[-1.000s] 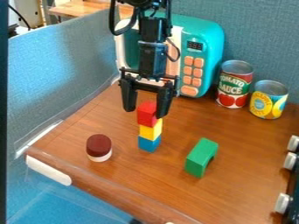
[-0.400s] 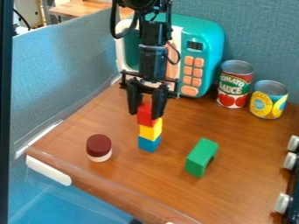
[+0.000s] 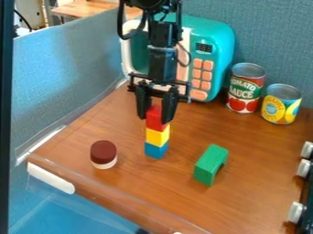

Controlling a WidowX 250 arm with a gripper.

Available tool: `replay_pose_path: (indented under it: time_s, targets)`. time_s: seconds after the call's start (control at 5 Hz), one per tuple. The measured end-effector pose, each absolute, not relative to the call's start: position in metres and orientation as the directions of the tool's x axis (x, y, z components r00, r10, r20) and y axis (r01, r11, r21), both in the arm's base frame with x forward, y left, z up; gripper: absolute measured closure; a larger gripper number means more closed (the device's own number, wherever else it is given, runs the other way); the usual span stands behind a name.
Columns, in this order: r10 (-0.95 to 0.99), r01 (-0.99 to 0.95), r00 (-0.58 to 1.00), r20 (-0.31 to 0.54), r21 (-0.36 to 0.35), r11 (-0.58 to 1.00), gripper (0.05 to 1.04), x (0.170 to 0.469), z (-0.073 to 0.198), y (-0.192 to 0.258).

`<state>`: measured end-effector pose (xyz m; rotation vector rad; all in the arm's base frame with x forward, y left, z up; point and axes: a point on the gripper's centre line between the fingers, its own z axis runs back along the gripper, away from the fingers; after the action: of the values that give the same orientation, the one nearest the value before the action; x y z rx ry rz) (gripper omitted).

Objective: Remove the red cube and put it on top of the green arch

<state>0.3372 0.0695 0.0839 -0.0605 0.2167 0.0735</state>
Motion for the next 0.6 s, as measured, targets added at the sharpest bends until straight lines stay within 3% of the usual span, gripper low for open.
replay_pose_path:
  time_s: [0.4,0.6]
  targets:
    - [-0.032,0.029,0.981,-0.191,-0.019,0.999,0.509,0.352,0.102,0.039]
    - [-0.069,0.063,0.984,-0.164,-0.041,0.997,0.509,0.356,0.100,0.029]
